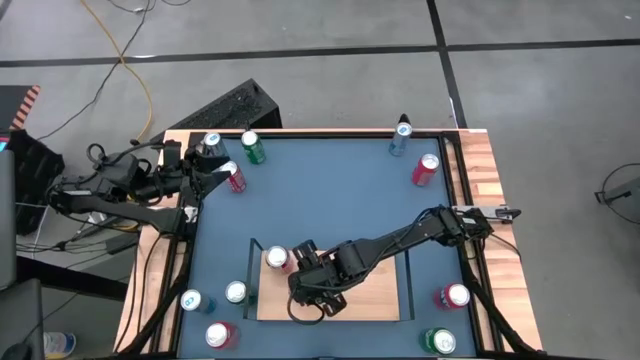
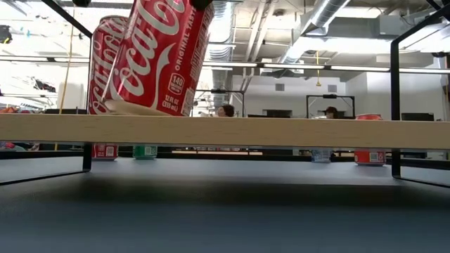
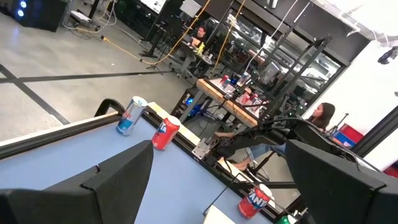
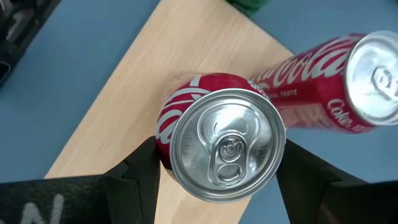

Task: Place canned beverage on shelf
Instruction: Put the right red soda can on the shelf aligned with the other red soda can

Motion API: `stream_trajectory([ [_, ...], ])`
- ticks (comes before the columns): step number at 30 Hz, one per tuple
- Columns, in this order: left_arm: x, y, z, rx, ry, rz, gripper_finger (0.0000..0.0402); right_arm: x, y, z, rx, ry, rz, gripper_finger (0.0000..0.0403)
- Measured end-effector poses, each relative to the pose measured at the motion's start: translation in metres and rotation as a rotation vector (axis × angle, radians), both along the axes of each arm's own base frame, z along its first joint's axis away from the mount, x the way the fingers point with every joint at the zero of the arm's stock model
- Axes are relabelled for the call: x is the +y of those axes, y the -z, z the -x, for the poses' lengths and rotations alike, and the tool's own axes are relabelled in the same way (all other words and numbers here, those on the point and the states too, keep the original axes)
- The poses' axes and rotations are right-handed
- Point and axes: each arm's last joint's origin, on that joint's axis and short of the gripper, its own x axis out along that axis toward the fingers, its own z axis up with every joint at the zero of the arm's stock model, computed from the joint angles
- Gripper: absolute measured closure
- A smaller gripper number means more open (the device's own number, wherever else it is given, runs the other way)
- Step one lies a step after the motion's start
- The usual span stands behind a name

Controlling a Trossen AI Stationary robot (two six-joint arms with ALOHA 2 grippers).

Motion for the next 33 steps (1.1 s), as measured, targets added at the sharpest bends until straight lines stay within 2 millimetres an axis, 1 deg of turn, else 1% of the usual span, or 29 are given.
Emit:
stream_trajectory([
  [10,0.0,0.0,0.0,0.002,0.0,-0.004,0.005,0.0,0.0,0.001,0.008,0.006,0.002,0.0158],
  [15,0.0,0.0,0.0,0.007,-0.002,-0.018,0.005,-0.004,0.0,-0.001,0.008,0.061,-0.023,0.0126],
  [21,0.0,0.0,0.0,0.009,-0.002,-0.022,0.005,-0.006,-0.001,-0.002,-0.002,0.07,-0.028,0.008],
  [24,0.0,0.0,0.0,0.011,-0.002,-0.022,0.005,-0.006,-0.001,-0.002,-0.005,0.055,-0.022,0.007],
  [27,0.0,0.001,0.0,0.017,-0.002,-0.023,0.005,-0.005,-0.001,-0.003,-0.015,0.06,-0.029,0.007],
  [30,0.0,0.001,0.0,0.022,-0.002,-0.023,0.005,-0.005,-0.007,-0.002,-0.035,0.087,-0.053,0.0074],
  [33,0.0,0.001,0.0,0.021,-0.002,-0.023,0.005,-0.008,-0.023,0.005,-0.071,0.124,-0.091,0.0075],
])
